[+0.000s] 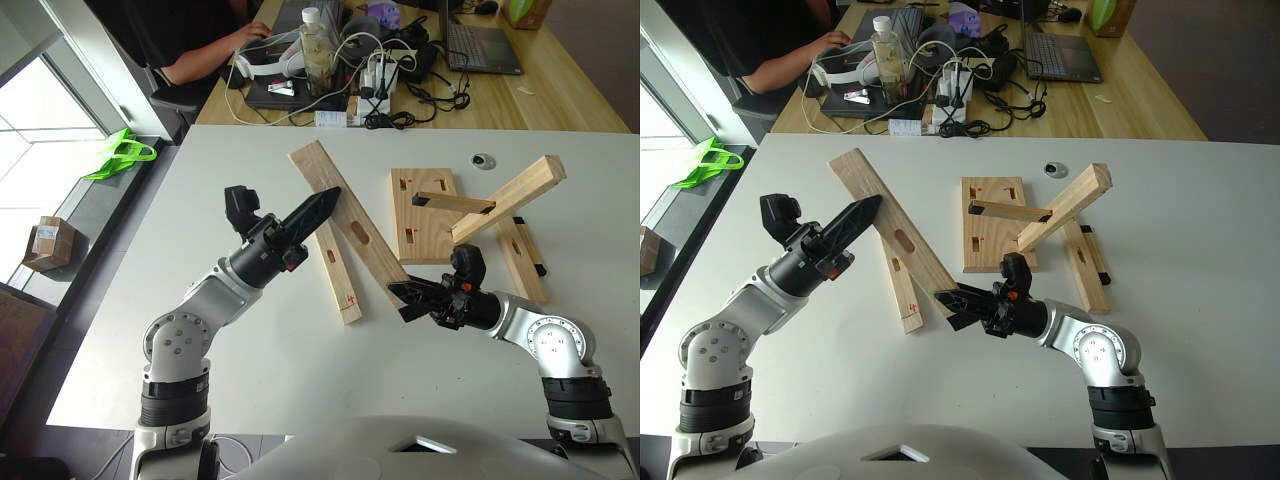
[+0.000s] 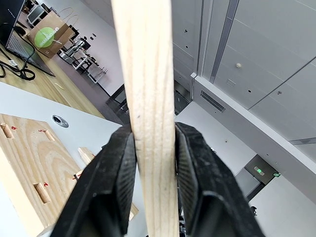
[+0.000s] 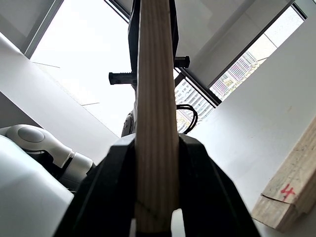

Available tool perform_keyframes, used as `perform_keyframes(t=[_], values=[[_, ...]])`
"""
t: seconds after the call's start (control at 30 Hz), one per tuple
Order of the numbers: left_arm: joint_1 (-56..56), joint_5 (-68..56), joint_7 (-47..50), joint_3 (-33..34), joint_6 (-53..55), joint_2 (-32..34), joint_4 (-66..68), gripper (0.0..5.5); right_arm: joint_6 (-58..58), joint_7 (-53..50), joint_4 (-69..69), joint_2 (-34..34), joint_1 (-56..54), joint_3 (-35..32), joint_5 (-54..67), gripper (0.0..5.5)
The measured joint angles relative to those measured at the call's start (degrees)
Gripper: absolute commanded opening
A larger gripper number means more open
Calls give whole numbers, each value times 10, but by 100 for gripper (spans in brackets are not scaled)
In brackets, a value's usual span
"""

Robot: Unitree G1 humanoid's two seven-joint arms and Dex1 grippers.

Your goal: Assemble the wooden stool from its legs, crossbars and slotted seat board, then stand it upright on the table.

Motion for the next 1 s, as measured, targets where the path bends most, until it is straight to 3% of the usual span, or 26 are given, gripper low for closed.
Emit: perform_keyframes(t=[1.0], values=[[-23, 15, -8, -1, 0, 1, 18, 122, -6, 13, 23, 1, -25, 0, -16, 101]])
